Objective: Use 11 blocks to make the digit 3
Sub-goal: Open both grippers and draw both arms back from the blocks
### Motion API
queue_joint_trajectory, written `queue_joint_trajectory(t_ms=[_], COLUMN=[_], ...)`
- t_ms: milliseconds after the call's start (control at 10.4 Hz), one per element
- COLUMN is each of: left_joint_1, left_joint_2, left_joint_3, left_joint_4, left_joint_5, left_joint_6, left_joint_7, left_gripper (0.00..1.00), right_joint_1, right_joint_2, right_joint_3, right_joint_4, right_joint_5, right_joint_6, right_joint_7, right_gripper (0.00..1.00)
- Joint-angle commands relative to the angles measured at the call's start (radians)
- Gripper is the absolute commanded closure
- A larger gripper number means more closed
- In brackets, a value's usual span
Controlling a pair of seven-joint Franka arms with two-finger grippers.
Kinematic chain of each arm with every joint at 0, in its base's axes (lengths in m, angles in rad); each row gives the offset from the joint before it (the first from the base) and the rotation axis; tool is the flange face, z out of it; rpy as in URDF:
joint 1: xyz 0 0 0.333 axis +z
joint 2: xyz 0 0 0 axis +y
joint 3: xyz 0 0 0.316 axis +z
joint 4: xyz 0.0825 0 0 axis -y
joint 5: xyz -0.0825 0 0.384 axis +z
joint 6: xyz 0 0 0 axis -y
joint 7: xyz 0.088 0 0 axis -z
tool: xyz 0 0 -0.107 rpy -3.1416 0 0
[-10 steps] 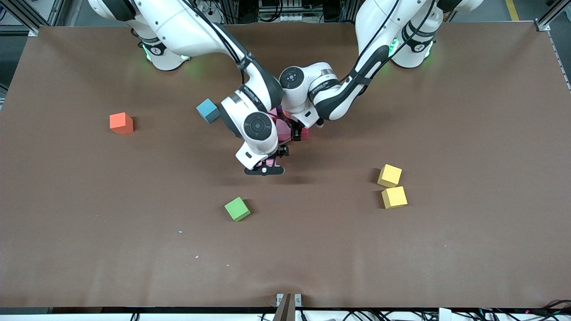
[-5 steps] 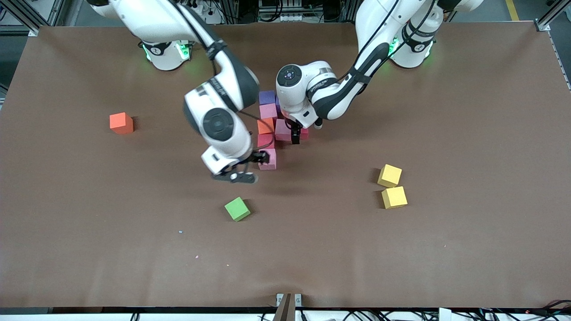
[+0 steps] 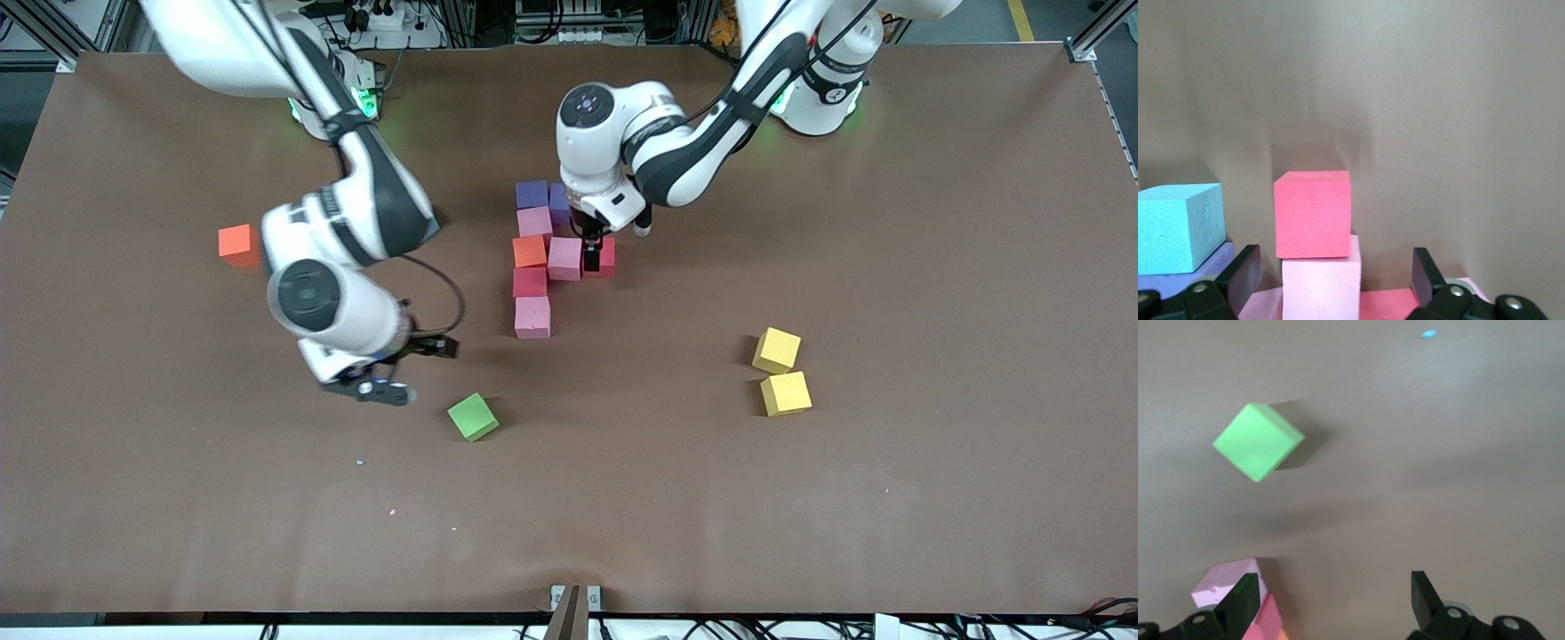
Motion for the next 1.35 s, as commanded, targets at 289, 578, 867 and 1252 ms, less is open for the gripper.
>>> queue_joint_trajectory(t_ms=[289, 578, 867, 1252], left_joint_1=[0.34, 0.49, 0.576, 0.59], left_joint_2=[-0.042, -0.01, 0.077, 0.159], left_joint_3=[-0.098, -0.098, -0.093, -0.038], left_joint_4=[0.005, 0.071, 0.188, 0.271], left_joint_5=[0.027, 0.023, 0.023, 0.031], left_joint_6=[-0.018, -0.02, -0.107, -0.17], left_joint_7=[0.4, 0.752, 1.034, 1.395], left_gripper=[0.0, 0.0, 0.0, 0.0], right_joint_1=[-0.17, -0.206, -0.227, -0.262], right_joint_2=[-0.132, -0.144, -0.169, -0.206], right_joint_3=[0.013, 0.013, 0.013, 0.015], right_joint_4=[-0.018, -0.008, -0.008, 0.01], right_joint_5=[0.0, -0.057, -0.063, -0.059], right_joint_6=[-0.124, -0.125, -0.131, -0.15], right_joint_7=[-0.247, -0.254, -0.254, -0.255], right_gripper=[0.0, 0.0, 0.0, 0.0])
